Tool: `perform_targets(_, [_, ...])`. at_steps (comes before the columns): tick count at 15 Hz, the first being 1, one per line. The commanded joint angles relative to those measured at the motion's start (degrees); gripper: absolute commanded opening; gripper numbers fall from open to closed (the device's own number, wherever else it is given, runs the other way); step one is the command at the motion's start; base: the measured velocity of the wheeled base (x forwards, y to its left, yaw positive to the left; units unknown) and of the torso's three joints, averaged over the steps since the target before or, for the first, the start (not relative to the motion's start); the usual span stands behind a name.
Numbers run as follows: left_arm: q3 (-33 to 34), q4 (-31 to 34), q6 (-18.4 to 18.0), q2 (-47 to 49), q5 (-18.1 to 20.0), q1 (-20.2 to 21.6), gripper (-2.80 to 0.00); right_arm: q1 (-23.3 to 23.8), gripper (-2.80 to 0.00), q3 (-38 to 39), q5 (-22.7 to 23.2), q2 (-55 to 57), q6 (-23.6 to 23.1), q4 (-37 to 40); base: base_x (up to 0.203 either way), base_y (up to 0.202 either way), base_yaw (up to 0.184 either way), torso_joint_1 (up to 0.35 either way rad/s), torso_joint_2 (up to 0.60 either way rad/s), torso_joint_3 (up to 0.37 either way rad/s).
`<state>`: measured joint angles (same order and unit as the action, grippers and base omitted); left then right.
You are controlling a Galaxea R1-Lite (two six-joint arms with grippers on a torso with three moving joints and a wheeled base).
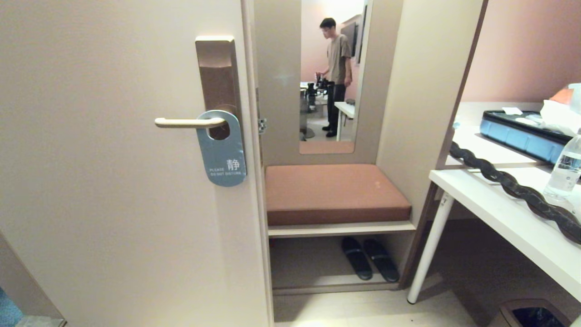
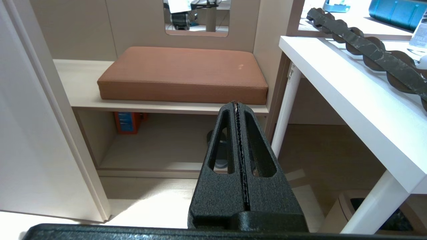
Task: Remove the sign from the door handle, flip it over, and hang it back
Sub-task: Take down the sign
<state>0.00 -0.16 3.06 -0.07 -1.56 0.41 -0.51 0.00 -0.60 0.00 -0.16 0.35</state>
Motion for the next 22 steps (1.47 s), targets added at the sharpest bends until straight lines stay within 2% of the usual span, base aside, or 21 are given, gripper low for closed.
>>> perform_targets(1, [0.0, -0.02, -0.07, 0.07, -0.02, 0.02, -2.8, -0.07, -2.8, 0.0, -0.02, 0.0, -0.02, 0.0, 0.0, 0.0, 0.0, 0.0, 0.0, 0.0])
perform_targets(7, [0.0, 0.02, 0.02, 0.07, -0.02, 0.02, -2.8, -0.02, -2.8, 0.0, -0.02, 0.0, -0.02, 0.0, 0.0, 0.0, 0.0, 0.0, 0.0, 0.0])
perform_targets(12, [0.0, 0.07, -1.3, 0.07, 0.68, 0.02, -2.8, -0.02, -2.8, 0.0, -0.02, 0.0, -0.02, 0.0, 0.0, 0.0, 0.0, 0.0, 0.0, 0.0])
perform_targets(22, [0.0, -0.02, 0.54, 0.07, -0.11, 0.02, -2.8, -0.02, -2.8, 0.0, -0.02, 0.0, -0.02, 0.0, 0.0, 0.0, 0.0, 0.0, 0.0, 0.0])
